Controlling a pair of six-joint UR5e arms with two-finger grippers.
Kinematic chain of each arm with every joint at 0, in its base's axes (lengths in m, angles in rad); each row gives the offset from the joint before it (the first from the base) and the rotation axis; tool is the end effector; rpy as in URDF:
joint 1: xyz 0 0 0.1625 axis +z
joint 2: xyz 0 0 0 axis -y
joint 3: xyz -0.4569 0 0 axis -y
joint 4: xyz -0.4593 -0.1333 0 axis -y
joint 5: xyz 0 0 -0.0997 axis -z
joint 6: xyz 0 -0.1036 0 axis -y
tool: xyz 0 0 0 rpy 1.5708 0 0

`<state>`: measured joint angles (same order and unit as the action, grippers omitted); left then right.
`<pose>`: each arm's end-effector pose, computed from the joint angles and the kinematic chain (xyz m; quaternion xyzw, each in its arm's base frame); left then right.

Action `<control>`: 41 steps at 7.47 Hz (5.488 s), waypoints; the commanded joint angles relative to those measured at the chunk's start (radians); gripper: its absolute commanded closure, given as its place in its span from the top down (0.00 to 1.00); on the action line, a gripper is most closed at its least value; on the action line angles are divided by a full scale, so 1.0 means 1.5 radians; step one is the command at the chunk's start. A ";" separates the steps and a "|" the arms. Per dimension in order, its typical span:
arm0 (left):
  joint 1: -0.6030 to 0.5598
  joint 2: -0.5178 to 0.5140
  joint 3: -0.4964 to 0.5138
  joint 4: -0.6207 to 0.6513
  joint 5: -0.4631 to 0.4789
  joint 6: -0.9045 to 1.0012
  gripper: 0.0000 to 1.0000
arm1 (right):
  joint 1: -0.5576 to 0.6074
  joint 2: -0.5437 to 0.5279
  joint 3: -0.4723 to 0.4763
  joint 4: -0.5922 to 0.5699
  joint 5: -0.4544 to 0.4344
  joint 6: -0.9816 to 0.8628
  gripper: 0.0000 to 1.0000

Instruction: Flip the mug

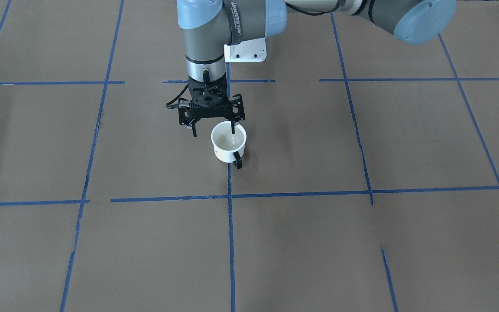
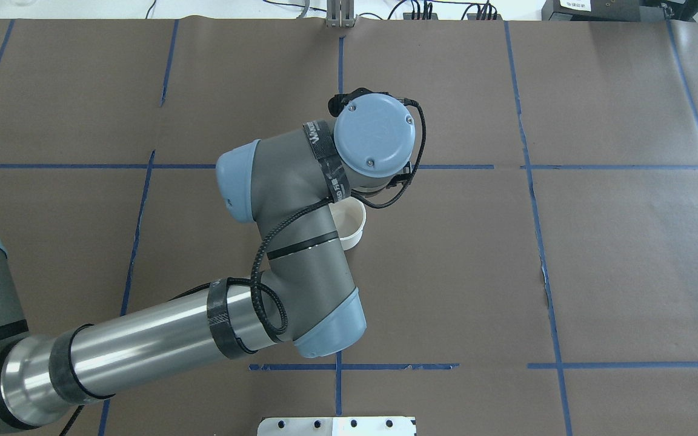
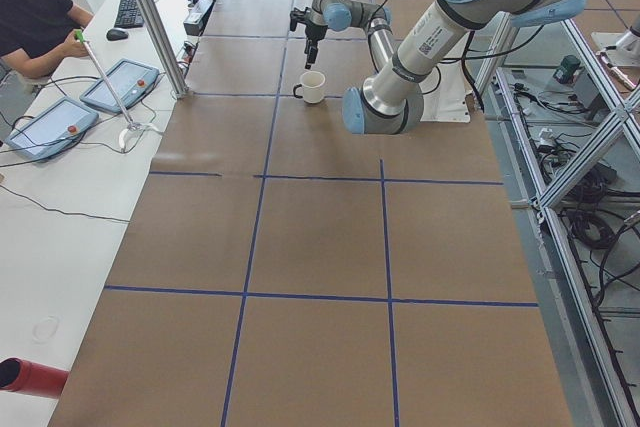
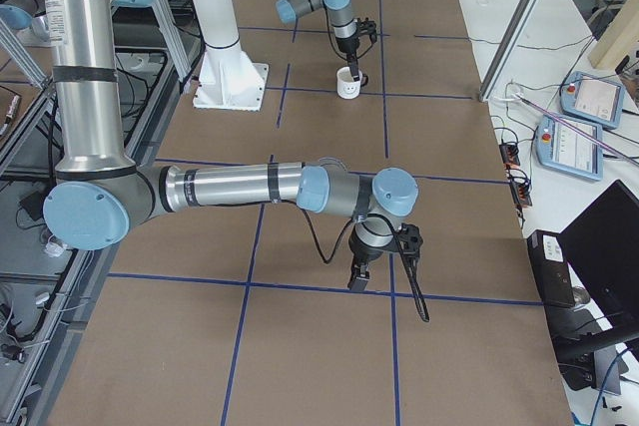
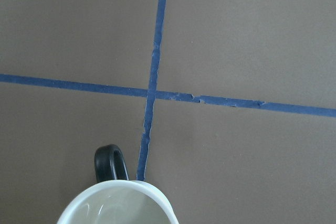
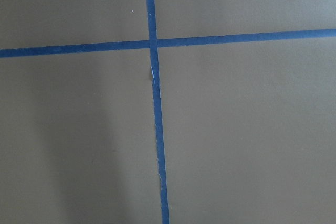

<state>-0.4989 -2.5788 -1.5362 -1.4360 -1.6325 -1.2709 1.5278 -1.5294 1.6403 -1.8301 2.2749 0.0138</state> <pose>0.6315 -0.4886 0.0215 0.1323 0.3859 -0.0782 0.9097 0.0420 -0.5646 0.6610 -0.0793 -0.3418 0.0119 0.9364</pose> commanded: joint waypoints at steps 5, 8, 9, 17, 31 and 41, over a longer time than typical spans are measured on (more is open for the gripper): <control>-0.158 0.188 -0.203 0.019 -0.081 0.322 1.00 | 0.000 0.000 0.000 0.000 0.000 0.000 1.00; -0.335 0.270 -0.206 0.001 -0.253 0.486 1.00 | 0.000 -0.001 0.000 0.000 0.000 0.000 1.00; -0.361 0.308 -0.206 -0.012 -0.279 0.498 1.00 | 0.000 0.000 0.000 0.000 0.000 0.000 1.00; -0.663 0.554 -0.098 -0.022 -0.413 0.905 1.00 | 0.000 -0.001 0.000 0.000 0.000 0.000 1.00; -0.699 0.636 0.019 -0.081 -0.478 0.976 1.00 | 0.000 0.000 0.000 0.000 0.000 0.000 1.00; -0.713 0.654 -0.011 -0.085 -0.478 0.973 1.00 | 0.000 -0.001 0.000 0.000 0.000 0.000 1.00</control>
<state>-1.5649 -1.5984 -1.5525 -1.5631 -2.3500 0.1888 1.5278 -1.5304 1.6398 -1.8300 2.2749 0.0138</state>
